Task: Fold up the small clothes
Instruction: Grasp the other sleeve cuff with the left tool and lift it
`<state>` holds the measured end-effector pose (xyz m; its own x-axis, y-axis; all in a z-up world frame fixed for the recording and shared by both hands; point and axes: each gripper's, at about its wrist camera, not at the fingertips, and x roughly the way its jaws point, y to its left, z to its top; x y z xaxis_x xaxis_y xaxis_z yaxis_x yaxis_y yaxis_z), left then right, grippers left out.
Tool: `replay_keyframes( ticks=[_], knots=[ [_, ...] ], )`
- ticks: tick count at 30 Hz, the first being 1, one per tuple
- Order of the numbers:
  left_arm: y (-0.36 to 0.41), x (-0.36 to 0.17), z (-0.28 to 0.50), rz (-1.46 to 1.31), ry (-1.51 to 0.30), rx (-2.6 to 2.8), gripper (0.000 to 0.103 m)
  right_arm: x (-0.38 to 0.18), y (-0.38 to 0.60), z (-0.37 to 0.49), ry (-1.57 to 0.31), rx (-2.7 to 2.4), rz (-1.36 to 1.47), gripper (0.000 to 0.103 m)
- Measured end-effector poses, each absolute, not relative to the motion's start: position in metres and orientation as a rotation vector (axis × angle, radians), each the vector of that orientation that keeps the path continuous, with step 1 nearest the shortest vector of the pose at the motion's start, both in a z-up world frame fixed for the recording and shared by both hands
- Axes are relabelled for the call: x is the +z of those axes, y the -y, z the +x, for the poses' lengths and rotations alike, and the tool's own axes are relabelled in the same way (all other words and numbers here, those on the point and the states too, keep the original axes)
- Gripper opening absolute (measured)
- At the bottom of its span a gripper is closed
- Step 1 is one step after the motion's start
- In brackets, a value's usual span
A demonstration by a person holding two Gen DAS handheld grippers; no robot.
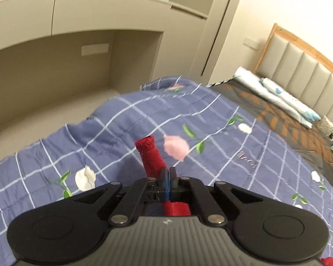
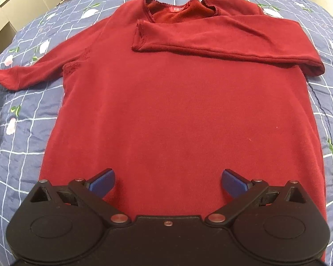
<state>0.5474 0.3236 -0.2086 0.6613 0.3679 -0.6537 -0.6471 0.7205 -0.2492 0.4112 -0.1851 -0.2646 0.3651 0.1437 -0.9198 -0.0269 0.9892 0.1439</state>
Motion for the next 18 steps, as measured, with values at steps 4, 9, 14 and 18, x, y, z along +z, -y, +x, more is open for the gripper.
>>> replay_keyframes(
  ticks=[4, 9, 14, 18],
  knots=[
    [-0.311, -0.181, 0.542, -0.448, -0.57, 0.53, 0.0, -0.259, 0.189, 0.409, -1.184, 0.102, 0.111, 0.102],
    [-0.275, -0.139, 0.54, -0.351, -0.508, 0.388, 0.0, -0.246, 0.193, 0.407, -1.161, 0.101, 0.107, 0.102],
    [-0.215, -0.103, 0.543, -0.246, -0.45, 0.241, 0.0, -0.234, 0.202, 0.409, -1.12, 0.09, 0.118, 0.102],
    [-0.157, -0.082, 0.549, -0.213, -0.412, 0.143, 0.0, -0.223, 0.214, 0.407, -1.09, 0.078, 0.136, 0.102]
  ],
)
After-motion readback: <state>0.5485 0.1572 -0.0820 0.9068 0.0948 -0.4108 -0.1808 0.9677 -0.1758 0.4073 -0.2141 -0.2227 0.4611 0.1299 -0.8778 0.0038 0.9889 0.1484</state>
